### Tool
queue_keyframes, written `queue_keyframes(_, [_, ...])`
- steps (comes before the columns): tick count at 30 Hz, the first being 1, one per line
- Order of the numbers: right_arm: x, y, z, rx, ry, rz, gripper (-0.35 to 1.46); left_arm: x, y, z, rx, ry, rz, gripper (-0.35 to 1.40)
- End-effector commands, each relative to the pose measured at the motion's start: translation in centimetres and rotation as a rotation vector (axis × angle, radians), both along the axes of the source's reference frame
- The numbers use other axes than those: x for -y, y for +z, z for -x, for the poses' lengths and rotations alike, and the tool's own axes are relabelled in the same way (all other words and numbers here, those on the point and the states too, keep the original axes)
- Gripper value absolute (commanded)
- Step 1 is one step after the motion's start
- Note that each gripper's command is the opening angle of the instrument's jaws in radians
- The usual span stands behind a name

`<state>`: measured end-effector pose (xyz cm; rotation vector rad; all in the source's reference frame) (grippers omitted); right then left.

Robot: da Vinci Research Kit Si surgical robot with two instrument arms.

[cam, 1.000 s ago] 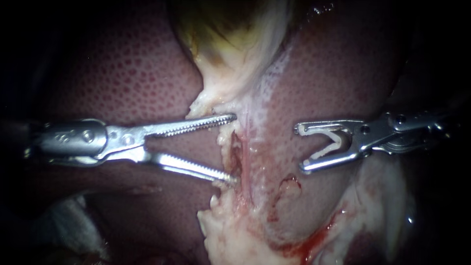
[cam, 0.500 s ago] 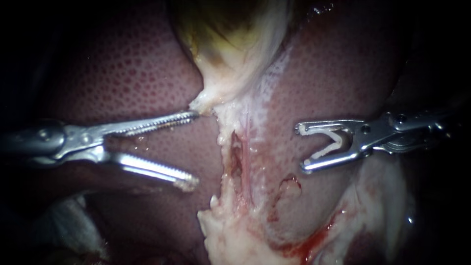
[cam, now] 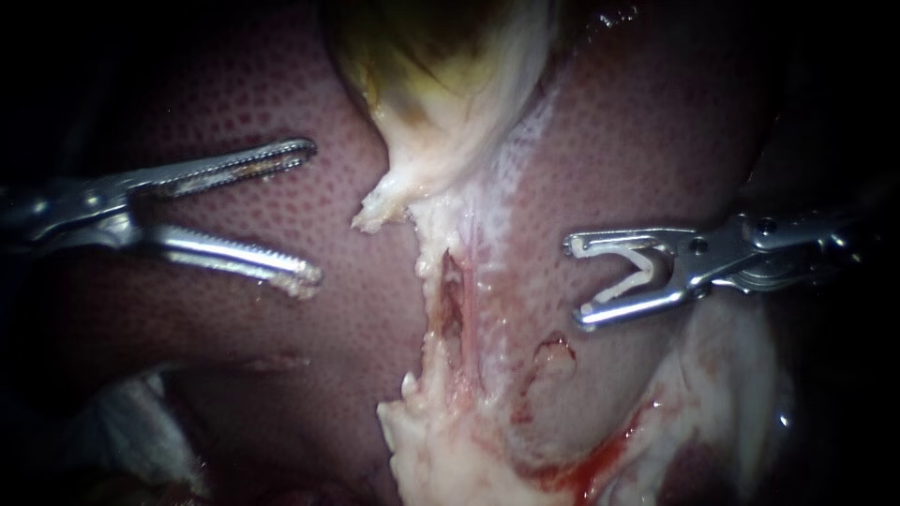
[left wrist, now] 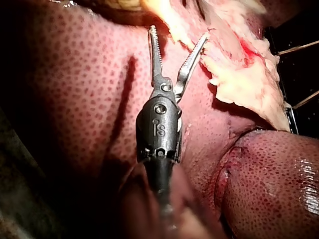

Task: Grabbing gallbladder

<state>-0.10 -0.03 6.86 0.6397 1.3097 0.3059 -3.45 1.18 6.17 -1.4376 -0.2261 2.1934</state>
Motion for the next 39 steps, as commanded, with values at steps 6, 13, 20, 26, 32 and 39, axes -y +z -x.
queue_keyframes(6, [0.00, 0.00, 0.00, 0.000, 0.000, 0.000, 0.52, -0.09, 0.32, 0.24, 0.007, -0.022, -0.050, 0.59])
queue_keyframes(13, [0.00, 0.00, 0.00, 0.000, 0.000, 0.000, 0.52, -0.12, 0.48, 0.34, 0.015, -0.042, -0.088, 0.37])
queue_keyframes(20, [0.00, 0.00, -0.01, 0.000, 0.000, 0.000, 0.52, -0.09, 0.51, 0.29, 0.012, -0.049, -0.115, 0.00])
queue_keyframes(26, [0.00, 0.00, 0.00, 0.000, 0.000, 0.000, 0.52, -0.09, 0.51, 0.21, -0.002, -0.038, -0.127, -0.35])
queue_keyframes(32, [0.00, 0.00, -0.01, 0.000, 0.000, 0.000, 0.52, -0.11, 0.51, 0.08, -0.019, -0.019, -0.149, -0.35])
queue_keyframes(39, [0.00, 0.00, -0.01, 0.000, 0.000, 0.000, 0.52, -0.20, 0.33, -0.07, -0.013, -0.013, -0.168, -0.35])
